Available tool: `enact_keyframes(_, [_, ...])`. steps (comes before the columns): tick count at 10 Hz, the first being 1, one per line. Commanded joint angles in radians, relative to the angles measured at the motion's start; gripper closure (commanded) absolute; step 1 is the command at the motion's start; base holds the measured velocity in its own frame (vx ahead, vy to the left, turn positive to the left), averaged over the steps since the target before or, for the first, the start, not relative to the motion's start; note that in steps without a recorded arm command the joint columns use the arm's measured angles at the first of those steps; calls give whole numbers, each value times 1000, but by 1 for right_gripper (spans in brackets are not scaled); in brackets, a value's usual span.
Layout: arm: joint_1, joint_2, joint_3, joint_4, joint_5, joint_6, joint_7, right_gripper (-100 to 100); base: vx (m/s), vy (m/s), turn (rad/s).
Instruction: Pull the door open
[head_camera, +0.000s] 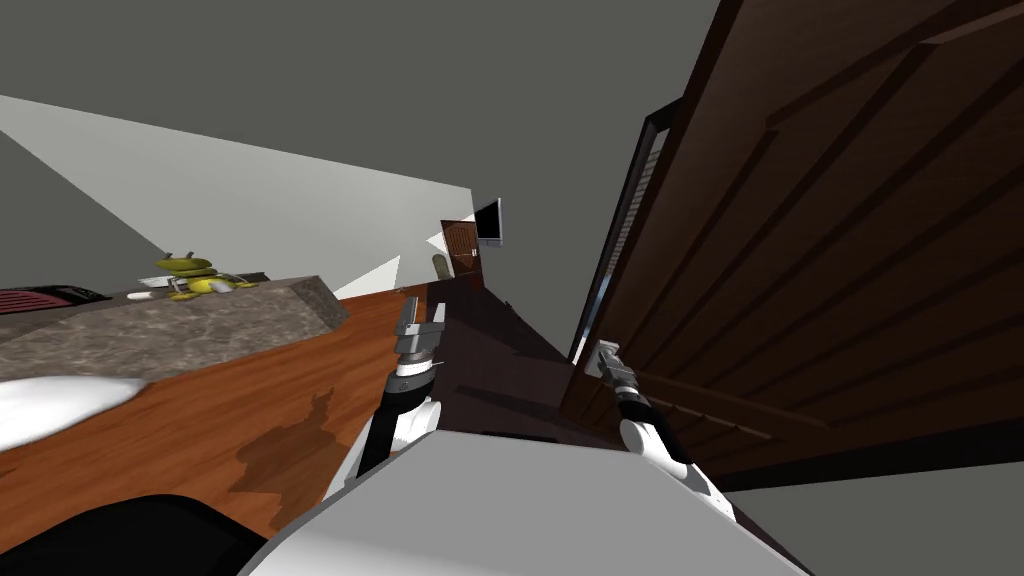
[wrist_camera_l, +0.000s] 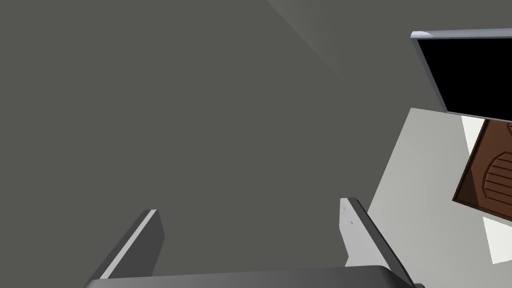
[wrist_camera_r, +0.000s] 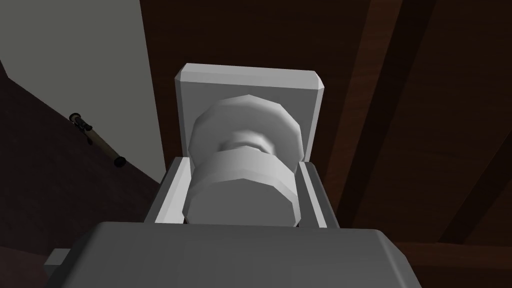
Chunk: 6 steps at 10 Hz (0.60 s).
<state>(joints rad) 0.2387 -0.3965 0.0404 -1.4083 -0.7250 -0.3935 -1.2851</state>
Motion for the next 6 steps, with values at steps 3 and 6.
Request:
enact_keyframes(3, [22,-34,32,-18,6,-22,-34,100,-220,-34,116])
enact_keyframes(6, [41,-66,59,-33,10,-40,-62,100,-203,-53,116])
